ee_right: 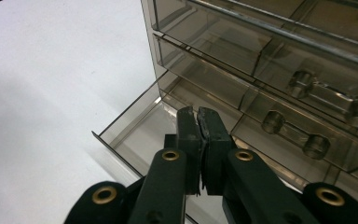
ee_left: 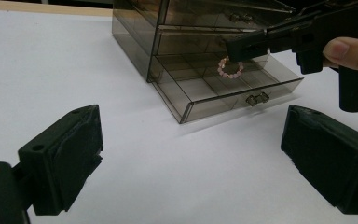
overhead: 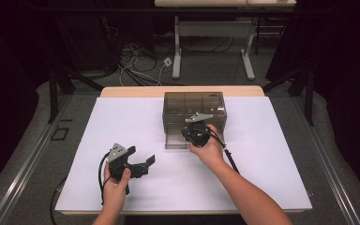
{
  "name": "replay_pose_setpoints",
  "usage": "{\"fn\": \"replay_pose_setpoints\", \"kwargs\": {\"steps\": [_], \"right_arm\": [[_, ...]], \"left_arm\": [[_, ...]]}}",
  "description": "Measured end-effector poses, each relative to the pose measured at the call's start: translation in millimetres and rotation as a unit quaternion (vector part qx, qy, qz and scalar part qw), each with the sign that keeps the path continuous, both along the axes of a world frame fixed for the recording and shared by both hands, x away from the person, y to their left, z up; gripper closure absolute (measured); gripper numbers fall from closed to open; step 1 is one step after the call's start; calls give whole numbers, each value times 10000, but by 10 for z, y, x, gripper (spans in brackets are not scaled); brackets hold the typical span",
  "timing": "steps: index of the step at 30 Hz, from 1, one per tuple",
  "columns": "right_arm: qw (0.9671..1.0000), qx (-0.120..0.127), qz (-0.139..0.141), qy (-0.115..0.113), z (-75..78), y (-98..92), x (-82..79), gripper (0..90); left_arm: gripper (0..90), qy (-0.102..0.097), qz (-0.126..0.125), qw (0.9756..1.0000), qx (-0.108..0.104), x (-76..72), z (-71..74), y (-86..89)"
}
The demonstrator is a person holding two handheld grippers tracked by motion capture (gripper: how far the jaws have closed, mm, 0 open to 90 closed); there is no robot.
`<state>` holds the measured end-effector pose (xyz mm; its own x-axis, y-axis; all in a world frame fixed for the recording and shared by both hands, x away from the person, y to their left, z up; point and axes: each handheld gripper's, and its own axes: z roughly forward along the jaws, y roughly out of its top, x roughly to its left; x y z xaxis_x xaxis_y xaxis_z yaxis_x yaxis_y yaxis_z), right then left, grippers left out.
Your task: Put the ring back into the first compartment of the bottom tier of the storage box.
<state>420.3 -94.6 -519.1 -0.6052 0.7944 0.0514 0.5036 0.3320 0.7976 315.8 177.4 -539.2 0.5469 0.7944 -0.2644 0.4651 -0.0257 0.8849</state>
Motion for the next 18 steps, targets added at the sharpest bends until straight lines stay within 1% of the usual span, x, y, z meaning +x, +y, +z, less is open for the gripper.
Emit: {"fn": "replay_pose_setpoints", "kwargs": {"steps": [4,5,6,7,8,11,12,13,15,16,17,18], "right_arm": [[10000,12,22,11,-47,31,16,884],[10000,-56,11,55,-50,36,16,884],[10000,7,11,28,-71,49,24,884],[9999,-83,22,117,-69,52,25,884],[10000,12,17,47,-93,67,33,884],[10000,-9,27,72,-115,94,41,884],[10000,3,16,33,-125,105,43,884],[10000,15,40,59,-131,115,44,884],[10000,34,59,28,-151,135,47,884],[10000,-36,59,65,-149,138,42,884],[10000,0,63,63,-159,147,42,884],[9999,-24,78,73,-162,148,42,884]], "left_arm": [[57,3,-2,10000,-7,5,-2,2],[58,4,-7,10000,-1,7,-3,0],[57,20,-10,10000,6,6,-4,-1],[58,13,-11,10000,-2,6,-6,-3],[58,14,-15,10000,-1,6,-6,-2],[58,13,-15,10000,-11,7,-6,3],[58,14,-11,10000,-12,8,-6,5],[58,14,-8,10000,-8,8,-7,6],[58,13,-15,10000,-11,9,-7,4],[58,13,-17,10000,-11,9,-7,4],[58,13,-18,10000,-9,9,-6,4],[58,11,-19,10000,-10,9,-6,4]]}}
